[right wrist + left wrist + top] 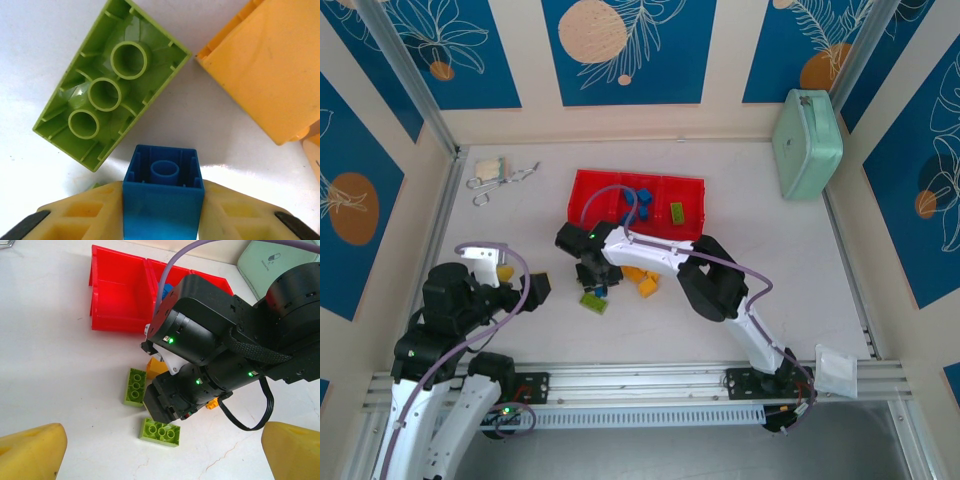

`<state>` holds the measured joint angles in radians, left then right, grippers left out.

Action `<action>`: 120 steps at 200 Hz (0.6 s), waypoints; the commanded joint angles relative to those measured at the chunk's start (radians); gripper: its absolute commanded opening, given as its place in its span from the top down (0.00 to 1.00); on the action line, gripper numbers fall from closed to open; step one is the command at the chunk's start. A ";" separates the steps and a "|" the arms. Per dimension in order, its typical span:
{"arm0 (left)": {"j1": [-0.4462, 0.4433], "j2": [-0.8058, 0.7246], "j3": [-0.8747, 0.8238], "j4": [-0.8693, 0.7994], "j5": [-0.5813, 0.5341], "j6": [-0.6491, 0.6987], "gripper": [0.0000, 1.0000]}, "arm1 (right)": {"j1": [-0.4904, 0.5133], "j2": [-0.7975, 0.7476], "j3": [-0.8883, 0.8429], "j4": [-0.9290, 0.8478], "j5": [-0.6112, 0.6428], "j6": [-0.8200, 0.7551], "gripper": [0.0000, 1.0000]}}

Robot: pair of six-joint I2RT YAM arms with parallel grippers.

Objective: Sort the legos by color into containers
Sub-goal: Pick up the lego from the center of the table.

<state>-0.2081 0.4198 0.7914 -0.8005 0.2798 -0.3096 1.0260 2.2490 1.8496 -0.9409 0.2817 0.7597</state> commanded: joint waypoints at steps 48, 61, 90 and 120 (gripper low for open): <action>0.001 -0.001 -0.008 0.016 0.012 0.005 0.01 | -0.016 -0.051 -0.010 -0.032 0.000 -0.029 0.64; 0.000 -0.001 -0.007 0.017 0.012 0.004 0.01 | -0.021 -0.063 -0.006 -0.029 -0.013 -0.036 0.67; 0.001 -0.001 -0.008 0.017 0.012 0.004 0.01 | -0.030 -0.104 0.009 -0.017 -0.033 -0.065 0.68; 0.001 0.000 -0.008 0.018 0.012 0.004 0.01 | -0.048 -0.133 0.063 -0.040 -0.019 -0.104 0.68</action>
<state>-0.2081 0.4198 0.7914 -0.8001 0.2798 -0.3096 0.9920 2.1860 1.8538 -0.9455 0.2726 0.7021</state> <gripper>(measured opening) 0.994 0.321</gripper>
